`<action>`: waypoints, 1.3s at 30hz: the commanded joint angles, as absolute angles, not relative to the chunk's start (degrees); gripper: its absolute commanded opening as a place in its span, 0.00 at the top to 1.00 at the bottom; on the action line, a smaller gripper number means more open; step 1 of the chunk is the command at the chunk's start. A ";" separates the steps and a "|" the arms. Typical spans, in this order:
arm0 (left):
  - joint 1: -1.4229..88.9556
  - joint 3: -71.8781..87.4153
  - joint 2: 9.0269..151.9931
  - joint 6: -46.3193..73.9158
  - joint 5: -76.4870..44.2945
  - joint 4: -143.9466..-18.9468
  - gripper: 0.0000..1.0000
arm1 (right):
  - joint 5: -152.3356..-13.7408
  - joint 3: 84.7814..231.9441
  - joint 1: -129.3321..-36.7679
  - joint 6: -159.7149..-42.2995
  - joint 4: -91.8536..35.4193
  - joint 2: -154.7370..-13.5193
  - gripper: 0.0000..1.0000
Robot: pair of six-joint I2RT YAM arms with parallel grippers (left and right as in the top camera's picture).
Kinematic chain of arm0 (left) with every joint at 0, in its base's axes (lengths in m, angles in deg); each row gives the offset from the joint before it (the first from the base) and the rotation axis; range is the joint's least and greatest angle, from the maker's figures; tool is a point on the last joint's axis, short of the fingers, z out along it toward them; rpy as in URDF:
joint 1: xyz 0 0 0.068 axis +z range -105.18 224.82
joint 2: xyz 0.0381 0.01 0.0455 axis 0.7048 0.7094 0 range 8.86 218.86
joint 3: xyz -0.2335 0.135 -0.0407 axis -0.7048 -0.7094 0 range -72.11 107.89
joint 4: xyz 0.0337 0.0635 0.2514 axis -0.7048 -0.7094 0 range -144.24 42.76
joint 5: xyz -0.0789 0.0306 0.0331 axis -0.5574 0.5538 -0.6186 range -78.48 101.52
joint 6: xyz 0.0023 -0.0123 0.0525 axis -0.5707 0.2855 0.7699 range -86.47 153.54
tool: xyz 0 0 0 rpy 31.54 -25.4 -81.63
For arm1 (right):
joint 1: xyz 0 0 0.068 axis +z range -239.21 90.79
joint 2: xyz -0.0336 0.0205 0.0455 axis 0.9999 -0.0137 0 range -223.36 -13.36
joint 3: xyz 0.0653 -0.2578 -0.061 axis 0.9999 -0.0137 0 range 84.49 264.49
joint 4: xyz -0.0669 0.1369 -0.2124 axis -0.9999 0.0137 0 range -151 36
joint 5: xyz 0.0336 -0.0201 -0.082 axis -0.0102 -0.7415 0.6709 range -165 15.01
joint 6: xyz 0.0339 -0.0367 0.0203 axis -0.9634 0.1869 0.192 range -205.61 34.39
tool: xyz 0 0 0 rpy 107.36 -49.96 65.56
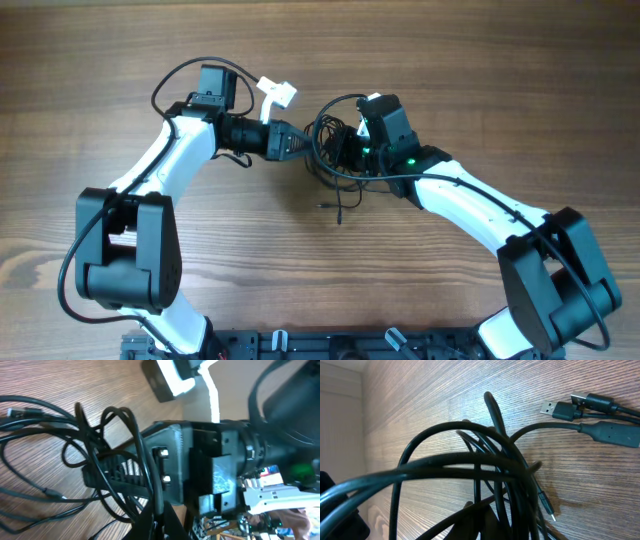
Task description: Untangle cables
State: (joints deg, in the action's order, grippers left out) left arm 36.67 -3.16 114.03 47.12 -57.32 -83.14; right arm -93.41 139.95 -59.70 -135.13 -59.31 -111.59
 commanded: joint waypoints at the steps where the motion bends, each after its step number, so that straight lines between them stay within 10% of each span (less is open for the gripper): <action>1: 37.00 -3.23 113.77 49.85 -62.43 -83.34 0.96 | -93.32 140.78 -60.15 -133.38 -58.70 -110.63 0.93; 22: 39.95 -3.23 113.77 49.59 -60.64 -83.34 0.96 | -105.50 143.31 -65.84 -117.27 -45.93 -100.09 0.64; 39: 39.95 -3.23 113.77 49.13 -60.62 -83.34 0.96 | -105.10 143.25 -60.13 -116.81 -47.37 -103.26 0.87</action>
State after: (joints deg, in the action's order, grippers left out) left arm 39.80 -3.16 114.03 48.28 -58.89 -83.47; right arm -105.41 142.09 -61.20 -117.62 -46.02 -102.43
